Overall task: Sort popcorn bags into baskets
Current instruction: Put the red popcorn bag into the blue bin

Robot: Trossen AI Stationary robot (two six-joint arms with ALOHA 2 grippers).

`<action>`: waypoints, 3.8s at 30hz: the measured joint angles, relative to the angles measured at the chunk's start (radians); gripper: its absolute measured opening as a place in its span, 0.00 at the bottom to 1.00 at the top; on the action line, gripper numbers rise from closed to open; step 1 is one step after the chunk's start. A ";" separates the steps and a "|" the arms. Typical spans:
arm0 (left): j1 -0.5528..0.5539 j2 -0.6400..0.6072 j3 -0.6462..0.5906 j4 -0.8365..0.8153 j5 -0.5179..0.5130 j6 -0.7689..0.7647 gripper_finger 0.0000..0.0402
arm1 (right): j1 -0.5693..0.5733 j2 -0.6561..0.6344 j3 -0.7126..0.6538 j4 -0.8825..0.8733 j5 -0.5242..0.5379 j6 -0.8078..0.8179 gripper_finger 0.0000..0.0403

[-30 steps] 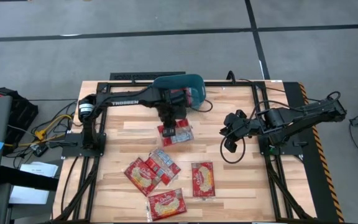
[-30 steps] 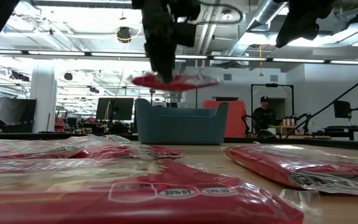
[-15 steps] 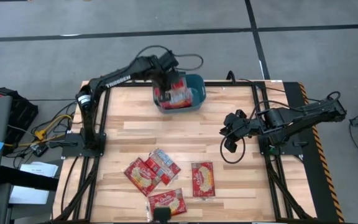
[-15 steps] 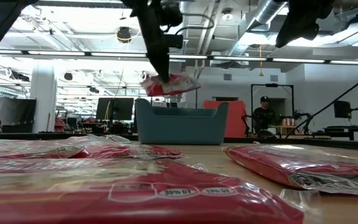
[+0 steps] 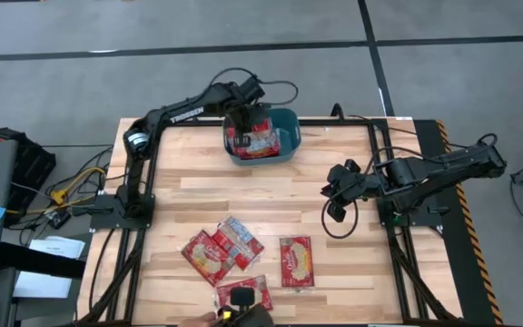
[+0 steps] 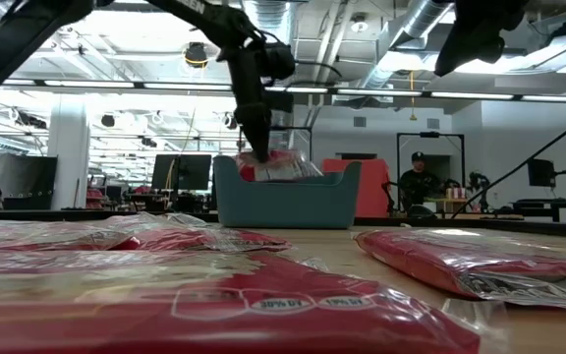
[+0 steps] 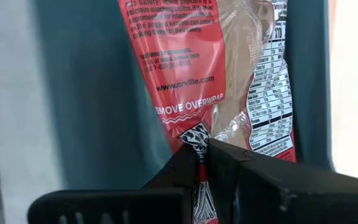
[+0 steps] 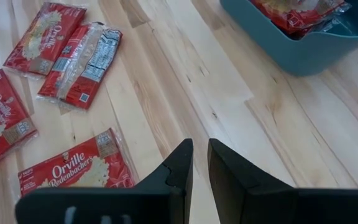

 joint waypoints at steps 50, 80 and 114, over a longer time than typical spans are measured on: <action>-0.464 -0.341 -0.100 -0.394 0.493 -0.404 0.48 | 0.186 0.407 0.001 0.278 -0.189 -0.091 0.19; -0.582 -0.777 -1.007 0.294 0.272 -0.828 0.48 | -0.015 0.780 0.001 0.669 -0.262 -0.120 0.19; -0.614 -0.220 -0.912 0.562 0.304 -0.183 0.68 | 0.070 0.508 0.001 0.432 -0.156 0.082 0.19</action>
